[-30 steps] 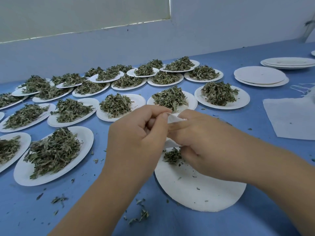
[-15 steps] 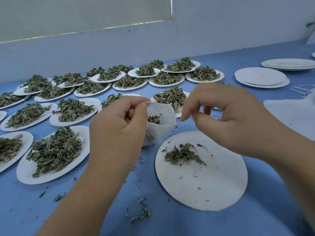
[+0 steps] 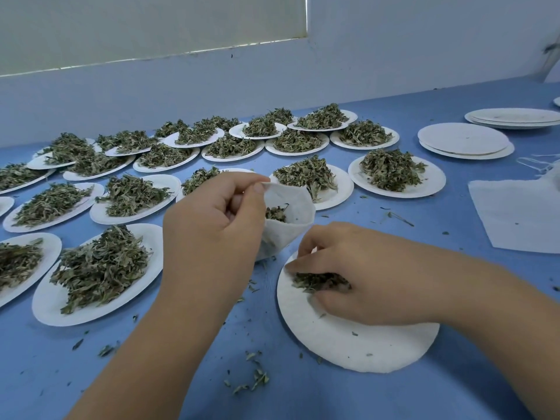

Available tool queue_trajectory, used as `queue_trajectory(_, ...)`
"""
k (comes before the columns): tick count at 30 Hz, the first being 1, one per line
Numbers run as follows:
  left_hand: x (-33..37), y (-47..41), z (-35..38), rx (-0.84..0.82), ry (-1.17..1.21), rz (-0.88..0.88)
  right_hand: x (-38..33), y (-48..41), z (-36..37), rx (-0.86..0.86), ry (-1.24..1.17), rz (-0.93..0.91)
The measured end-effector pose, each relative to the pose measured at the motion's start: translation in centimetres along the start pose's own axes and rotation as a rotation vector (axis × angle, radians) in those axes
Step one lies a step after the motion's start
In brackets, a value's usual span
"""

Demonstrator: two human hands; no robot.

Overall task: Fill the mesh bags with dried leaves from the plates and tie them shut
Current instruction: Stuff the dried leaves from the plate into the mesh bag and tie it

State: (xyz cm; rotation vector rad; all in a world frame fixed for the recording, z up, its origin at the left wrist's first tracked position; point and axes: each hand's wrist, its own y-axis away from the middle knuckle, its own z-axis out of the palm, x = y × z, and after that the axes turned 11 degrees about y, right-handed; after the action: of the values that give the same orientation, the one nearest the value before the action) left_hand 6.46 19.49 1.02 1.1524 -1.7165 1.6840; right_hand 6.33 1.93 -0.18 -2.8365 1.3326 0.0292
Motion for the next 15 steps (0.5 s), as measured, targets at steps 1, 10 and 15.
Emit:
queue_trajectory(1, -0.01, 0.00, 0.01, 0.001, -0.004, 0.000, 0.04, 0.01, 0.03, -0.004, -0.001, -0.006)
queue_trajectory(10, 0.03, 0.07, 0.05, 0.010, -0.038, 0.016, 0.83, 0.38, -0.69, -0.014, -0.102, 0.025)
queue_trajectory(15, 0.10, 0.10, 0.11, -0.001, -0.036, 0.018, 0.36, 0.05, 0.01, 0.000, -0.022, -0.007)
